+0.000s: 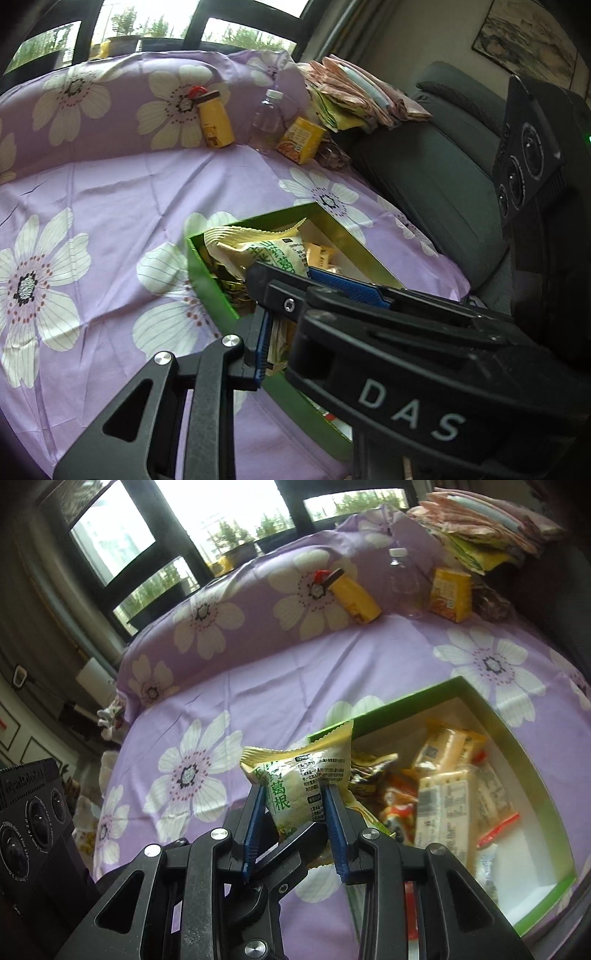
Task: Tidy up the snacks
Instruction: 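Grasp the green-printed bun bag with the right tool and lift toward box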
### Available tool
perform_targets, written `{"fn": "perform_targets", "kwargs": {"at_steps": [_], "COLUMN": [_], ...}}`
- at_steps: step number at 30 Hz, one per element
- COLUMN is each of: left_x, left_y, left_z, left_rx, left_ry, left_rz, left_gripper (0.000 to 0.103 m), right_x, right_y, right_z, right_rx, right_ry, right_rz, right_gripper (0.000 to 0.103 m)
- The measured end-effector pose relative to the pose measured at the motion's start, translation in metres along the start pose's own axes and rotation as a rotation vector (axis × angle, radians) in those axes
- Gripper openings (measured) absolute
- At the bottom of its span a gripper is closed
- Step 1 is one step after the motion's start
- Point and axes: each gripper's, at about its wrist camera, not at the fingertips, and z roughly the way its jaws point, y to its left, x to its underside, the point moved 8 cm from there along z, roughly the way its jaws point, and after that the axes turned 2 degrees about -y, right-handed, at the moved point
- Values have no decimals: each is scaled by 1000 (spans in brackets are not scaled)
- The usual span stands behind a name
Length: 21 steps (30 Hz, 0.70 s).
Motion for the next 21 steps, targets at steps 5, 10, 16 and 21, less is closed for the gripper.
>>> {"fn": "perform_targets", "kwargs": {"at_steps": [5,10,16,21], "left_x": [11,10,11,10], "left_y": [-18,-16,-13,-15], "left_z": [29,26,17,4], "left_rx": [17,-37,-36,-45], "left_ry": [81,63,61,39], "left_rz": [9,8,-14,-11], "left_gripper": [44,79,81,82], "right_x": [10,10,10,8], "right_y": [-49,-76,-75,-70], "right_z": [-5,-14,-23,-29], "right_rx": [60,67,93,92], "right_ry": [21,7,-20,-36], "right_rz": [126,218,213,198], "right_gripper": [35,45,58,65]}}
